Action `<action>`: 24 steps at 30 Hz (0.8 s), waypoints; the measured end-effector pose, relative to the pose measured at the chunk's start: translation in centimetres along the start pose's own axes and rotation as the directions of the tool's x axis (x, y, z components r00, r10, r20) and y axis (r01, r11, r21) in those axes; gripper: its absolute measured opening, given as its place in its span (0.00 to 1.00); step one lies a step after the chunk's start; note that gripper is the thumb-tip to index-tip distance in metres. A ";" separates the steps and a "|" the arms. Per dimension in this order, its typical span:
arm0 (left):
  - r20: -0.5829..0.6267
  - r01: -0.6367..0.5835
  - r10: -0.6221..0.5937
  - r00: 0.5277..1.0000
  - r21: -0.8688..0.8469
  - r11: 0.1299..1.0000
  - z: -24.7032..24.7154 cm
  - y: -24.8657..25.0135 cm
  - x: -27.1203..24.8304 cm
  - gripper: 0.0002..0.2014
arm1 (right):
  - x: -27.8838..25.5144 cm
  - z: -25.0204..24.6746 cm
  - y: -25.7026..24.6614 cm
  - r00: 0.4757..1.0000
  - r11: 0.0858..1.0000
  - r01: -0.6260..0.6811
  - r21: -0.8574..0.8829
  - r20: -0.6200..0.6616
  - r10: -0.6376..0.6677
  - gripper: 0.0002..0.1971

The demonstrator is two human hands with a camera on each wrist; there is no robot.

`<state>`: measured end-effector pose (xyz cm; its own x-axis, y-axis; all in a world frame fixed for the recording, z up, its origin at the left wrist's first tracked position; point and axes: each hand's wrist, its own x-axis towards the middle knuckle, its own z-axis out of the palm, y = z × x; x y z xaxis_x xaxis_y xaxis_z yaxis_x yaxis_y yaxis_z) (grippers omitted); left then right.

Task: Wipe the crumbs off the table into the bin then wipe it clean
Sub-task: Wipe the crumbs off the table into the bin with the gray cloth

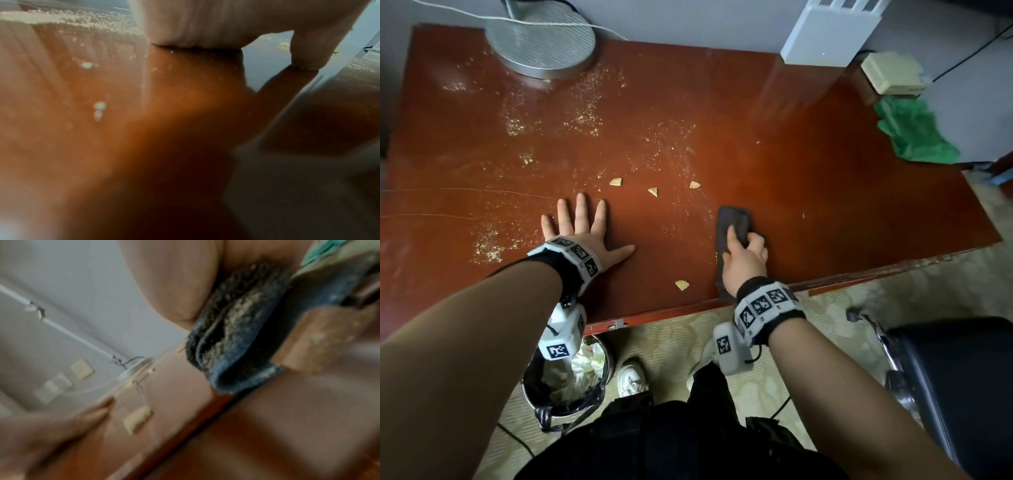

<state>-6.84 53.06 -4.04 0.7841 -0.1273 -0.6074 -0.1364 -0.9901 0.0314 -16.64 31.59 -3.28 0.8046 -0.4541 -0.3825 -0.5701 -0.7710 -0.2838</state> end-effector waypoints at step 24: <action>-0.011 0.010 -0.010 1.000 0.010 1.000 0.0 0.3 -0.1 0.49 | 0.8 -4.1 2.5 0.986 0.981 0.147 0.123 -0.094 -0.136 0.27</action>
<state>-6.94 52.79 -3.94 0.7922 -0.1178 -0.5988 -0.1344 -0.9908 0.0172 -16.72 27.48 -0.72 0.8869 -0.3849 -0.2555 -0.4613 -0.7686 -0.4432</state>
